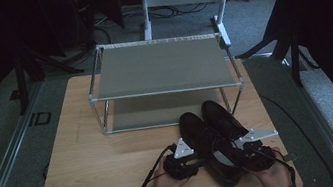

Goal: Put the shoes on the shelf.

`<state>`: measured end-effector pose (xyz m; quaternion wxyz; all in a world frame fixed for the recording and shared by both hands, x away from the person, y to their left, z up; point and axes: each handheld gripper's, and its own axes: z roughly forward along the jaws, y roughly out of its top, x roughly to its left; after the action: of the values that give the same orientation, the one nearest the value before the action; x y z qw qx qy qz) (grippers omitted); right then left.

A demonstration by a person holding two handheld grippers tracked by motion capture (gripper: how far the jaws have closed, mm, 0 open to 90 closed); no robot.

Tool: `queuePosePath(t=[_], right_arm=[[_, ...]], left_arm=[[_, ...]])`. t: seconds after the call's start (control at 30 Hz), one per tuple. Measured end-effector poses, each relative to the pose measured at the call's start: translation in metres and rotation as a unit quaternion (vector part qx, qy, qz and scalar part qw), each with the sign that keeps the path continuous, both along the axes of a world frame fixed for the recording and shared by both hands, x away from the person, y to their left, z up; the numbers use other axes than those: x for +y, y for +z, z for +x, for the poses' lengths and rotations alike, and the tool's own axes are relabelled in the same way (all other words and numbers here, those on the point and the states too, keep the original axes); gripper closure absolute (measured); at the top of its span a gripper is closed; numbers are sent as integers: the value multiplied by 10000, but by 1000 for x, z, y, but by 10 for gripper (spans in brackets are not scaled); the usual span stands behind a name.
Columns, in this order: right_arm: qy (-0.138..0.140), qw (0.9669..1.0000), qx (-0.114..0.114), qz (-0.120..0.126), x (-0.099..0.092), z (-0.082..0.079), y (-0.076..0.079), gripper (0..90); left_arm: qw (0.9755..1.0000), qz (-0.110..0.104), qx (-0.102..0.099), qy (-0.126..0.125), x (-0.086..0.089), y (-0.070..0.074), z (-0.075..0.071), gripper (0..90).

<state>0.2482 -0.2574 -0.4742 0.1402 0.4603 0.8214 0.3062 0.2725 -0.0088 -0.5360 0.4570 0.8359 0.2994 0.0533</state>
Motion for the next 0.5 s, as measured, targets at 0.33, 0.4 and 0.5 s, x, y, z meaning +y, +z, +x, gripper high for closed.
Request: queuePosePath(t=[0.33, 0.4, 0.5], right_arm=[[29, 10000, -76, 39, 7, 6, 6, 798], [38, 9999, -88, 48, 8, 7, 7, 798], [23, 9999, -118, 81, 10, 9, 9, 798]], left_arm=[[9999, -46, -41, 87, 7, 4, 4, 635], [9999, -46, -45, 103, 9, 6, 5, 635], [9999, -50, -59, 129, 10, 7, 6, 635]])
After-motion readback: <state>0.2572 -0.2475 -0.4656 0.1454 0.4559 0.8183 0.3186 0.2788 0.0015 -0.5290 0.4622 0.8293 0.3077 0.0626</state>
